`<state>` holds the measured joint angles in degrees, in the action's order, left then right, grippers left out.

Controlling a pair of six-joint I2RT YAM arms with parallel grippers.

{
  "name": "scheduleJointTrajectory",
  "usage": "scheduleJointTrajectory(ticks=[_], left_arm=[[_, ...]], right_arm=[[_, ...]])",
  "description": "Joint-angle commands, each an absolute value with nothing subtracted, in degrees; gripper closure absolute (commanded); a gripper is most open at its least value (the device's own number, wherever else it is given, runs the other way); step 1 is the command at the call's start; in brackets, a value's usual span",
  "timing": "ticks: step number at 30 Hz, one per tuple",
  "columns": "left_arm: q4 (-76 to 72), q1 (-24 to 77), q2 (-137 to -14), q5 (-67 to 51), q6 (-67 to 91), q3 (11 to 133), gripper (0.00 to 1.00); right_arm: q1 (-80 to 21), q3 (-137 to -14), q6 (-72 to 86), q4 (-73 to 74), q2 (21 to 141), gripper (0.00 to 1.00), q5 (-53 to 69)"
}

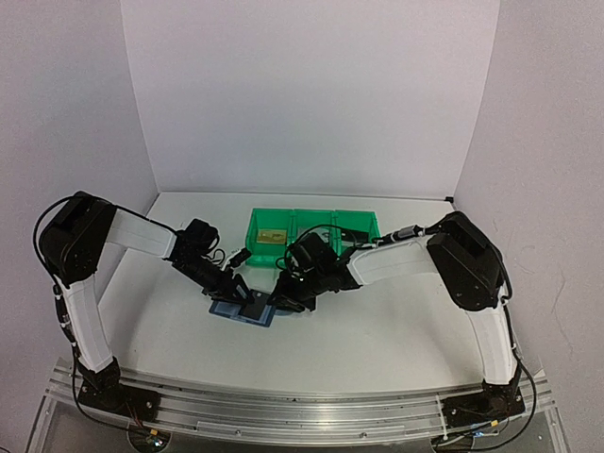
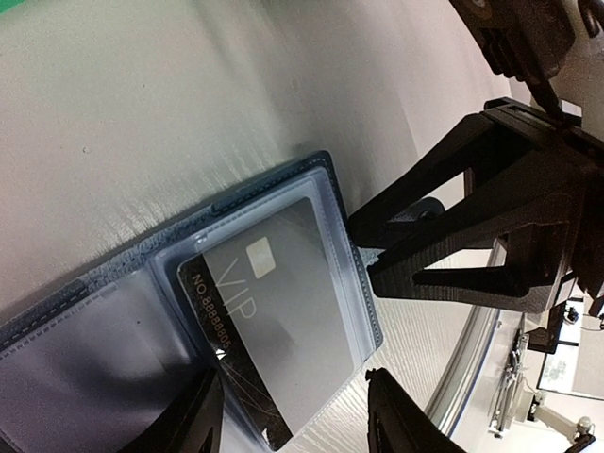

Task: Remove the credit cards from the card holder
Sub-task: Remove the credit card from the card holder.

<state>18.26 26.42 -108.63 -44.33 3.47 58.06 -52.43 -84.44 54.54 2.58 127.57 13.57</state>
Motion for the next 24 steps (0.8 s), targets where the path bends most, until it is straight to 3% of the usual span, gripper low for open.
scheduleJointTrajectory(ticks=[1,5,10,16,19,24], left_arm=[[16.48,25.66,-112.75,-44.33,5.04,56.06,0.5],[11.76,25.69,-113.88,-50.66,9.35,56.32,0.57],[12.94,25.5,-113.47,-51.58,8.56,58.18,0.76],[9.99,25.51,-114.17,-55.32,10.85,57.43,0.87],[9.18,25.49,-114.02,-56.39,12.04,57.44,0.98],[12.5,25.08,-113.07,-56.36,10.65,58.34,1.0]], right_arm=[[-51.94,-84.64,53.37,5.83,132.61,0.73,13.87],[-51.97,-85.15,53.63,4.99,133.24,0.73,14.81],[-51.94,-84.64,53.89,4.66,133.1,0.74,14.71],[-51.93,-84.48,54.21,4.13,133.14,0.74,14.8],[-51.94,-84.2,54.1,4.13,132.85,0.74,14.68],[-51.92,-83.57,54.21,4.04,132.71,0.74,14.4]])
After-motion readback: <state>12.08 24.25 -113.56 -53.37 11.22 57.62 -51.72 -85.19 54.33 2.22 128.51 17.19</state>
